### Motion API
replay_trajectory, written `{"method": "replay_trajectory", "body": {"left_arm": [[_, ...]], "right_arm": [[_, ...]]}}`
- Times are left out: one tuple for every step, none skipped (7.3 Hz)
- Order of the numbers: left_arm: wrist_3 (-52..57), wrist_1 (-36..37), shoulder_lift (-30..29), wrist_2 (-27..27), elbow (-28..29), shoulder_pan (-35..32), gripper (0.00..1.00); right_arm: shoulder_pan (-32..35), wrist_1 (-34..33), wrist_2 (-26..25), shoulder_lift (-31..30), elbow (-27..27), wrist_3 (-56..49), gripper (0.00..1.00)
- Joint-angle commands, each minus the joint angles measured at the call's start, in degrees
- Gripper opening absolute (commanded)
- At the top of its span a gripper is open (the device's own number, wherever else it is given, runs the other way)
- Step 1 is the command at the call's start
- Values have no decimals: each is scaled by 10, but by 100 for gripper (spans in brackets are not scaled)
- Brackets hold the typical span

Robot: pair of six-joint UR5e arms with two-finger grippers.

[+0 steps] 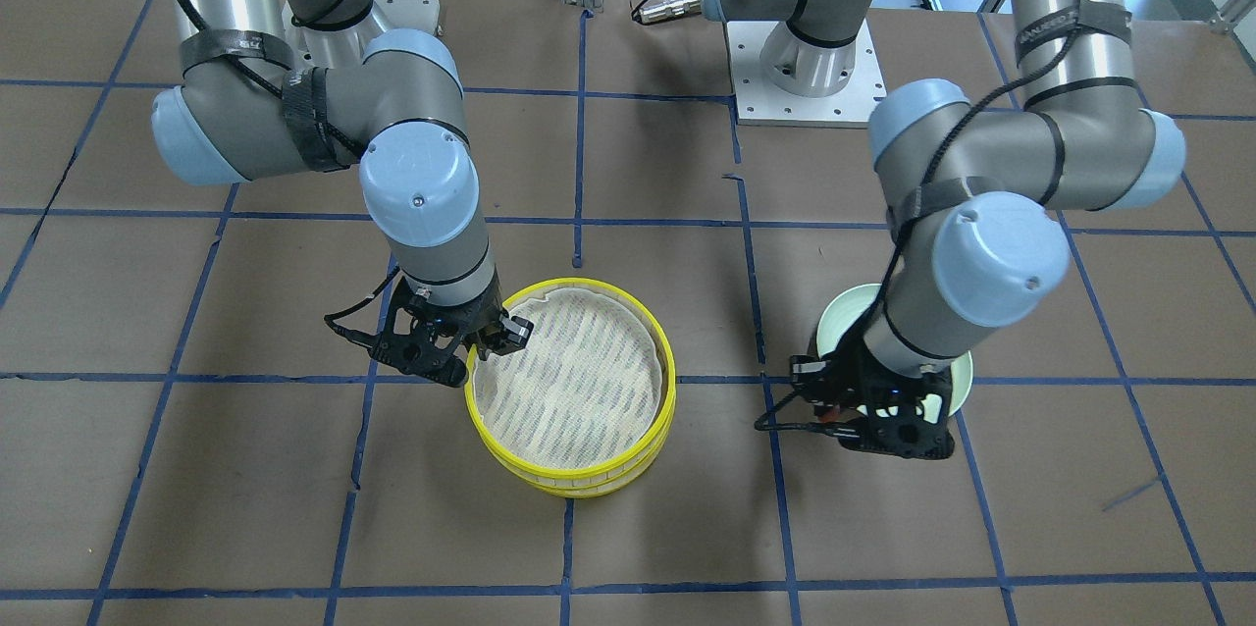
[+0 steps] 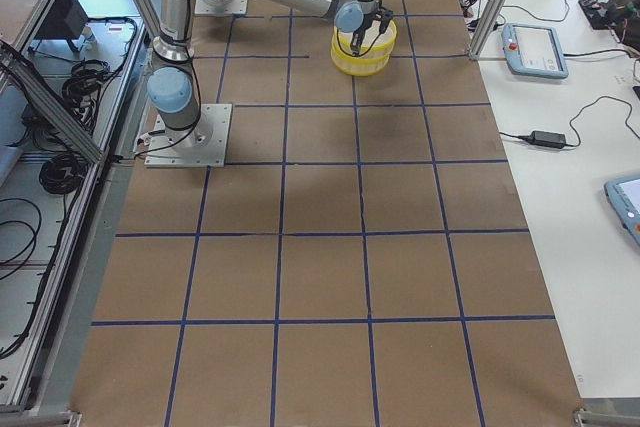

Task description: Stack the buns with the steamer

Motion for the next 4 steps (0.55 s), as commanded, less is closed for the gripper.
{"method": "replay_trajectory", "body": {"left_arm": [[-208, 15, 0, -117, 15, -63, 19], [-219, 24, -2, -129, 6, -68, 20], [-218, 24, -4, -133, 3, -69, 70], [-219, 24, -5, -133, 2, -69, 100]], "right_arm": [[0, -3, 0, 0, 3, 3, 21], [0, -6, 0, 0, 3, 4, 37], [0, -8, 0, -1, 3, 4, 46], [0, -8, 0, -1, 3, 4, 55]]}}
